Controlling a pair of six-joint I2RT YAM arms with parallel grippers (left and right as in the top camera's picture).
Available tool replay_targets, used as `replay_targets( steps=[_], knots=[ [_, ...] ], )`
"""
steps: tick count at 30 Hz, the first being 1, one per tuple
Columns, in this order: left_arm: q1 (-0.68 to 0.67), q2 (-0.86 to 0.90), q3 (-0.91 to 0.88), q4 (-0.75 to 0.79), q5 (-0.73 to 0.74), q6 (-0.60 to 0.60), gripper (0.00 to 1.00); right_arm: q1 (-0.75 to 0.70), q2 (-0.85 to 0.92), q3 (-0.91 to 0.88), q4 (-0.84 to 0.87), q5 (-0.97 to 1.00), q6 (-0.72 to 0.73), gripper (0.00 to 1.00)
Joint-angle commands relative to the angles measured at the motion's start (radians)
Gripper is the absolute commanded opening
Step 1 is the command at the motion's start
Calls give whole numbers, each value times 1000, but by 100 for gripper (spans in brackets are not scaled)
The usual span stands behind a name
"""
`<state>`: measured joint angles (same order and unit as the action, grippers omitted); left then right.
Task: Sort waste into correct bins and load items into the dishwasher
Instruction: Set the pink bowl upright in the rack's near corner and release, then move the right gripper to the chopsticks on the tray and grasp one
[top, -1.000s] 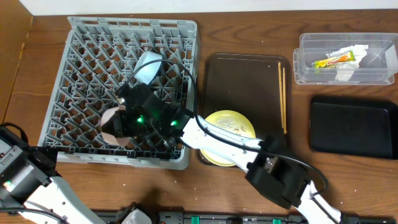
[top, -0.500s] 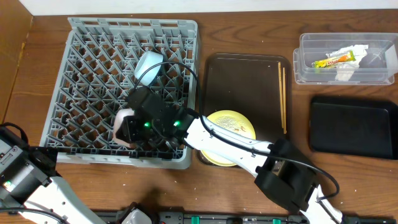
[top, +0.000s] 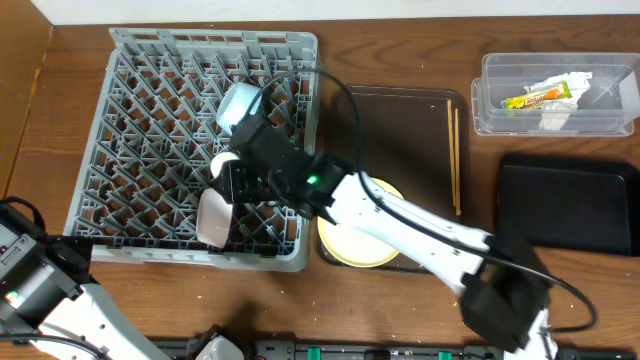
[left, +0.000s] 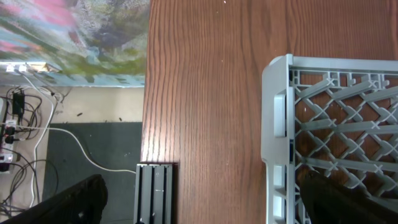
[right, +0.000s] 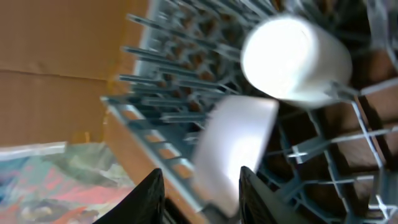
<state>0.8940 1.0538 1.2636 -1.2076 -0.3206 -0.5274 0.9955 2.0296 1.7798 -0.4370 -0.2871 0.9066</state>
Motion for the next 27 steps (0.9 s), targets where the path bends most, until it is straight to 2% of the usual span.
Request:
replay_targets(
  steps=[1, 3, 4, 7, 15, 23, 27],
  knots=[
    [4, -3, 17, -4, -13, -10, 100, 2, -51, -1, 1, 37, -52, 35],
    [4, -3, 17, -4, -13, -10, 100, 5, -48, -1, 15, 37, -60, 28],
    [4, -3, 17, -4, -13, -10, 100, 8, -40, -2, 30, 37, -81, 19],
    [4, -3, 17, -4, -13, -10, 100, 27, -7, -2, 68, 36, -100, 2],
    [4, -3, 17, -4, -13, -10, 100, 80, 109, -1, 138, 25, -119, 1],
    [4, -3, 17, -4, -13, -10, 100, 88, 127, -1, 3, 198, -129, 1],
    [4, -3, 17, -4, -13, -9, 100, 75, 127, -1, -85, 254, -80, 1]
  ],
)
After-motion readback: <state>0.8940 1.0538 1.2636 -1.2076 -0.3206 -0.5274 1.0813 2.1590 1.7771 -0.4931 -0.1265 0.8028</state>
